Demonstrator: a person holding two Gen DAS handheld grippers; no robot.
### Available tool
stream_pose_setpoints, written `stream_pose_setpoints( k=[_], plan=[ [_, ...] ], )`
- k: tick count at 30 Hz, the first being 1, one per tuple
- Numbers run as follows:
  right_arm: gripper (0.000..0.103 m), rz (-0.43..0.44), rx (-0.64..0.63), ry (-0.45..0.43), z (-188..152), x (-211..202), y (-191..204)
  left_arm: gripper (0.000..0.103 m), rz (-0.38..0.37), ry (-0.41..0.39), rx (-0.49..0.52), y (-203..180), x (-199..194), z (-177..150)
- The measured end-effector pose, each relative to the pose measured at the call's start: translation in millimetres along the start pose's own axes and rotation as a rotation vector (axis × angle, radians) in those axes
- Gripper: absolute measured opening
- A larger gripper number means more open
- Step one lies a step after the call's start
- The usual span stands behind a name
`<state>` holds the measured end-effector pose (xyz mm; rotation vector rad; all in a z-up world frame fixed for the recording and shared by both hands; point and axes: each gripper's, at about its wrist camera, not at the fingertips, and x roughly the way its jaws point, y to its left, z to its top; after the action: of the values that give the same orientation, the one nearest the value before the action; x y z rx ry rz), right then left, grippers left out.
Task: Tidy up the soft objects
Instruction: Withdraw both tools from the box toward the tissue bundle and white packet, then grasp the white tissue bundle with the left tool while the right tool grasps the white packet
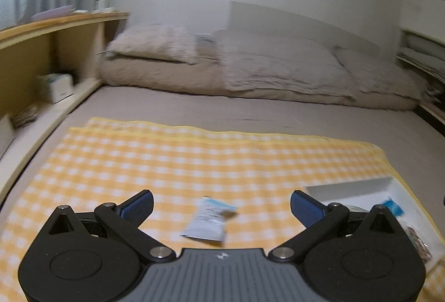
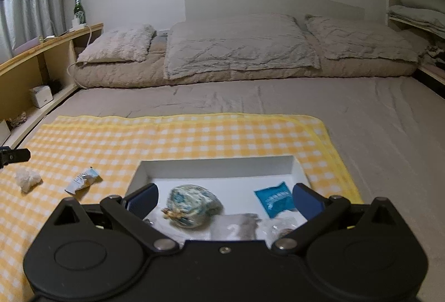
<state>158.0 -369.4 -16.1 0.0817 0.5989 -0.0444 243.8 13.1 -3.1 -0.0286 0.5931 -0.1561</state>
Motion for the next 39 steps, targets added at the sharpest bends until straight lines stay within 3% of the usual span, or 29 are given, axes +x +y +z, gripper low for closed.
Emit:
stream_pose_setpoints(
  k=[14,26,30,37,39],
  plan=[
    [0.103,0.155,-0.074,-0.03,28,51,93,0.103,0.157,0.086,-0.089,69,22,2],
    [0.103,0.314,-0.263,0.0,39,121,176,0.103,0.256,0.212,-0.202,128,61,-8],
    [0.103,0.347,-0.363,0.02,39,145,202,0.103,0.252,0.235,-0.232,132,80,-7],
    [0.103,0.448,-0.454,0.065,42,184,237,0.102,0.202,0.213,-0.118,127,104,4],
    [0.103,0.468,-0.47,0.079,42,195,246,0.096,0.184,0.219,-0.11,132,108,5]
  ],
)
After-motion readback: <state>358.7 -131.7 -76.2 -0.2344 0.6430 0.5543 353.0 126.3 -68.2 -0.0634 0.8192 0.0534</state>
